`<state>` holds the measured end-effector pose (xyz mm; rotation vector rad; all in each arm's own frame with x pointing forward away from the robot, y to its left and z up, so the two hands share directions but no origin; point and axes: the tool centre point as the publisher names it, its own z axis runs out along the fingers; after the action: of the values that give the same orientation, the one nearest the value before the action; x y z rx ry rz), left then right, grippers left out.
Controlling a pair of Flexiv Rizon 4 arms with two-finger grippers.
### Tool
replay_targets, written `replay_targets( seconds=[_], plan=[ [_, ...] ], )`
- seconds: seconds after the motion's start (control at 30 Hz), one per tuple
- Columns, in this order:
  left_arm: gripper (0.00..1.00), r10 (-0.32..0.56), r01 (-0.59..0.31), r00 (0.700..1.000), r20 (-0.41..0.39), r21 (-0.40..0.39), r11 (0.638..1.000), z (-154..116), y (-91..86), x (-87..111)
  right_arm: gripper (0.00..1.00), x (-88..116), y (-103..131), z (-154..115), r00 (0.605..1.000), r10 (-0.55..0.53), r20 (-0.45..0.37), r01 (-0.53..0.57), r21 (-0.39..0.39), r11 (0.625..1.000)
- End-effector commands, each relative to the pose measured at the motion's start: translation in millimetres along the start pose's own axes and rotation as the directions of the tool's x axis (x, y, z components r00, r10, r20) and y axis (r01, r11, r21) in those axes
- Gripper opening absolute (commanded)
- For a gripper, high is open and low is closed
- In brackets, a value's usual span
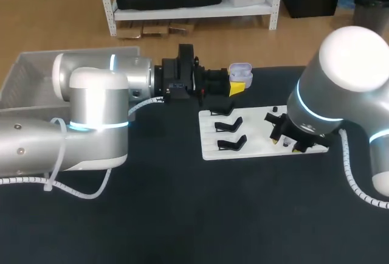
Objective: Pick up each earbud case from the left stands, insert the matching earbuds, close the lid, and place the case in the box.
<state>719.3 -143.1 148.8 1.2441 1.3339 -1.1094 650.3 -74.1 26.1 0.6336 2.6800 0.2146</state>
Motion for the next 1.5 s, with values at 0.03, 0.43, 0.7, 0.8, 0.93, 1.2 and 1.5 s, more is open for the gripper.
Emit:
replay_targets(
  seconds=[0.03,0.43,0.7,0.8,0.93,1.2,1.5],
  plan=[
    [0.0,0.003,-0.003,1.0,0.005,-0.003,1.0,0.3,-0.3,1.1,0.42,-4.1,1.9,6.2,1.0,-0.021,-0.006,0.021,-0.001,1.0],
    [0.0,0.003,-0.003,1.0,0.005,-0.003,1.0,0.3,-0.3,1.1,0.37,-7.0,-2.9,8.8,0.998,-0.06,-0.009,0.061,0.028,0.998],
    [0.0,0.003,-0.003,1.0,0.005,-0.003,1.0,0.3,-0.3,1.1,0.35,-8.4,-4.7,8.8,0.998,-0.07,-0.011,0.07,0.044,0.997],
    [0.0,0.003,-0.003,1.0,0.005,-0.003,1.0,0.3,-0.3,1.1,0.33,-9.3,-4.6,8.5,0.997,-0.073,-0.01,0.073,0.046,0.996],
    [0.0,0.003,-0.003,1.0,0.005,-0.003,1.0,0.3,-0.3,1.1,0.27,-9.9,-4.0,8.4,0.997,-0.073,-0.009,0.073,0.051,0.996],
    [0.0,0.003,-0.003,1.0,0.005,-0.003,1.0,0.3,-0.3,1.1,0.25,-6.5,-4.0,8.6,0.998,-0.061,-0.014,0.062,0.06,0.996],
    [0.0,0.003,-0.003,1.0,0.005,-0.003,1.0,0.3,-0.3,1.1,0.18,-5.5,-3.2,10.2,0.998,-0.052,-0.021,0.053,0.066,0.996]
  ],
)
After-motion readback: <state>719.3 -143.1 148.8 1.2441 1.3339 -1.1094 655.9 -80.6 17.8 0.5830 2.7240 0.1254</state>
